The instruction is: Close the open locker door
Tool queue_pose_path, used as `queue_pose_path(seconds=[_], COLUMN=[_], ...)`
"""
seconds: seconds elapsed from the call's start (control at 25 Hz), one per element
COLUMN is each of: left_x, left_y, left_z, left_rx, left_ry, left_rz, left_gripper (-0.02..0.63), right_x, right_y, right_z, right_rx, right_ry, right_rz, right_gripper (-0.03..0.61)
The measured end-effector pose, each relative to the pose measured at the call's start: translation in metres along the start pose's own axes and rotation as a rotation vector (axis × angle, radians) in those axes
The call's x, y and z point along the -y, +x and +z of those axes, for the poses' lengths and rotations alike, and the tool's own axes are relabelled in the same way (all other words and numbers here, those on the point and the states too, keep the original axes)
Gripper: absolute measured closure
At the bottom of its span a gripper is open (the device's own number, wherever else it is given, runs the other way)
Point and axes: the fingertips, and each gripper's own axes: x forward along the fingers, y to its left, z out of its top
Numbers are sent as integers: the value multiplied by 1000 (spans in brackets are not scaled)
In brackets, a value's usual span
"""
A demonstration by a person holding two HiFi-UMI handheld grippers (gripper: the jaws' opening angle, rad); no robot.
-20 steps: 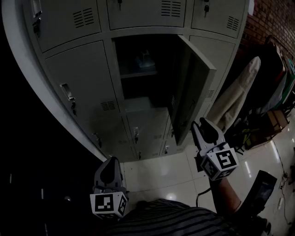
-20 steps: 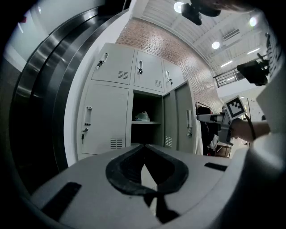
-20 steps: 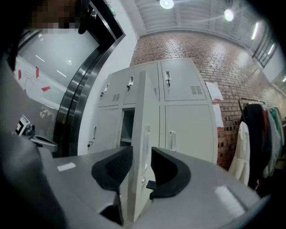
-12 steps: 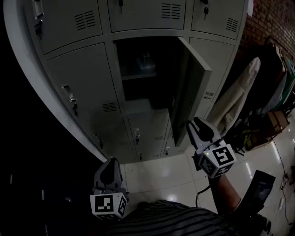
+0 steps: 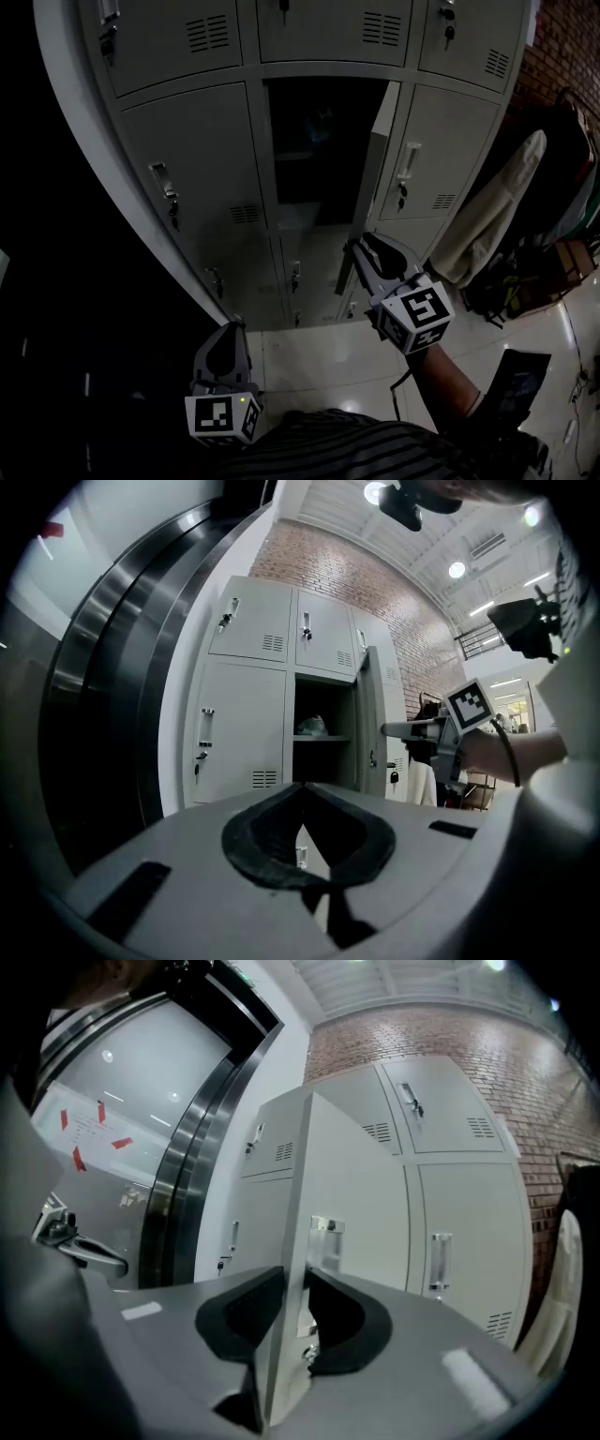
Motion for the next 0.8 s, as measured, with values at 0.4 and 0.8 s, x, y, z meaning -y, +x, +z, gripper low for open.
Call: queue_pose_path(seconds=[0.4, 0.8], left_x=[-53, -104], left_y=[-14, -12], left_z=[5, 0], left_rx=[15, -43], left_ry=[1, -20], left_rz=[90, 180], left_gripper=[609, 609], right_x=[-37, -17], right_y=[95, 191], right_z=[2, -4], right_rx=[-14, -79], right_ry=[-65, -99], right_rz=[28, -13], right_gripper=[502, 576])
